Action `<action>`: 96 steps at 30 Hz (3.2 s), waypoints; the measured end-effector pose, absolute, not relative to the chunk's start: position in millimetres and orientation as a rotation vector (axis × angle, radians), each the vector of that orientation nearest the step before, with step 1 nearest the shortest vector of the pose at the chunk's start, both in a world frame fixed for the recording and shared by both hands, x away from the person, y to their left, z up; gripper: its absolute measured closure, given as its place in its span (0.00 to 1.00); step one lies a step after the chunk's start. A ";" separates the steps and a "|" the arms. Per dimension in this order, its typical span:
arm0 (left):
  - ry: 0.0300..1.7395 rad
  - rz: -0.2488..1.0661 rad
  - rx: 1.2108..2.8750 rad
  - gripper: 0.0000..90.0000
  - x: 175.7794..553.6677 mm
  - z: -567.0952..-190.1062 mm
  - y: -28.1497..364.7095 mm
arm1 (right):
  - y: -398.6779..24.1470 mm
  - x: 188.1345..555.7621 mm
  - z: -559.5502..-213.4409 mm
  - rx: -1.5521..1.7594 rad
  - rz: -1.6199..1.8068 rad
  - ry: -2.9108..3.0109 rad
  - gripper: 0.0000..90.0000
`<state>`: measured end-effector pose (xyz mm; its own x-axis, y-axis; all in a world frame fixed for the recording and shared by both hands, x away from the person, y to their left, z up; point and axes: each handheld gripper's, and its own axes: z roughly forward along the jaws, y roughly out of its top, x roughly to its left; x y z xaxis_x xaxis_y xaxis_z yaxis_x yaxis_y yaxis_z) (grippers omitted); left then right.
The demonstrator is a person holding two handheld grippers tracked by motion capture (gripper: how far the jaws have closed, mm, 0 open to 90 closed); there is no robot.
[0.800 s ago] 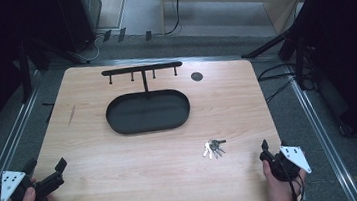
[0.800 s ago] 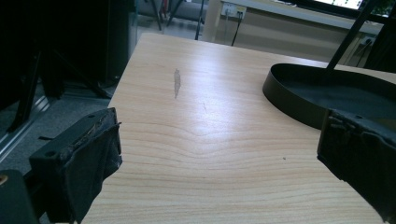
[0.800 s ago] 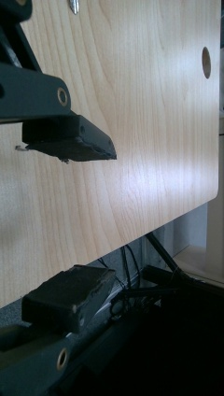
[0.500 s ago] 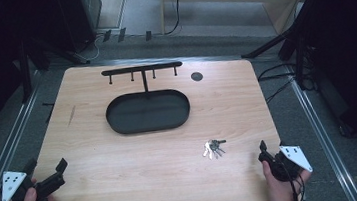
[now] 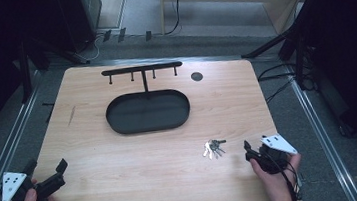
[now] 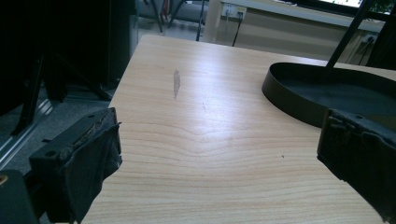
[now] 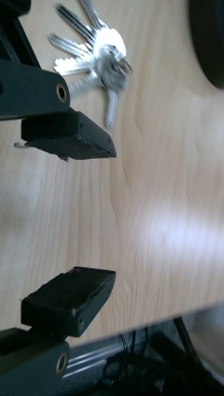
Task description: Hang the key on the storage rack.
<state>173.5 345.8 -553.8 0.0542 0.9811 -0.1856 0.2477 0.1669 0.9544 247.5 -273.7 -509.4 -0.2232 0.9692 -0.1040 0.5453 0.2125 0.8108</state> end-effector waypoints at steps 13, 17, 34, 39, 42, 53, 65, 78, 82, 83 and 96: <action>1.409 0.878 1.272 0.00 173.4 -554.0 347.1 | -233.7 288.9 -494.6 1.285 0.588 2.377 0.37; 1.411 0.870 1.271 0.00 173.6 -553.9 347.8 | -218.7 300.6 -492.8 1.165 0.433 2.558 0.34; 1.410 0.851 1.287 0.00 175.4 -553.8 347.7 | -172.3 341.0 -499.3 0.841 0.204 2.888 0.24; 1.409 0.847 1.288 0.00 175.8 -553.7 347.4 | -171.9 343.1 -506.1 0.811 0.198 2.907 0.24; 1.407 0.845 1.287 0.00 176.0 -553.8 347.5 | -174.6 345.7 -509.0 0.828 0.181 2.917 0.26; 1.409 0.835 1.293 0.00 176.2 -553.7 348.3 | -184.9 351.1 -503.6 0.914 0.163 2.891 0.85; 1.412 0.832 1.290 0.00 176.6 -553.7 348.1 | -193.4 353.4 -493.4 0.985 0.245 2.898 1.00; 1.409 0.822 1.290 0.00 177.0 -553.8 348.8 | -186.8 354.5 -493.3 0.966 0.245 2.852 0.51; 1.409 0.818 1.291 0.00 177.1 -553.8 348.9 | -182.7 354.8 -508.5 0.938 0.246 2.867 0.41; 1.409 0.817 1.290 0.00 177.2 -553.8 349.0 | -182.7 354.8 -508.5 0.938 0.246 2.867 0.41; 1.409 0.812 1.294 0.00 177.4 -553.8 349.4 | -187.4 354.4 -496.5 1.039 0.309 2.871 0.95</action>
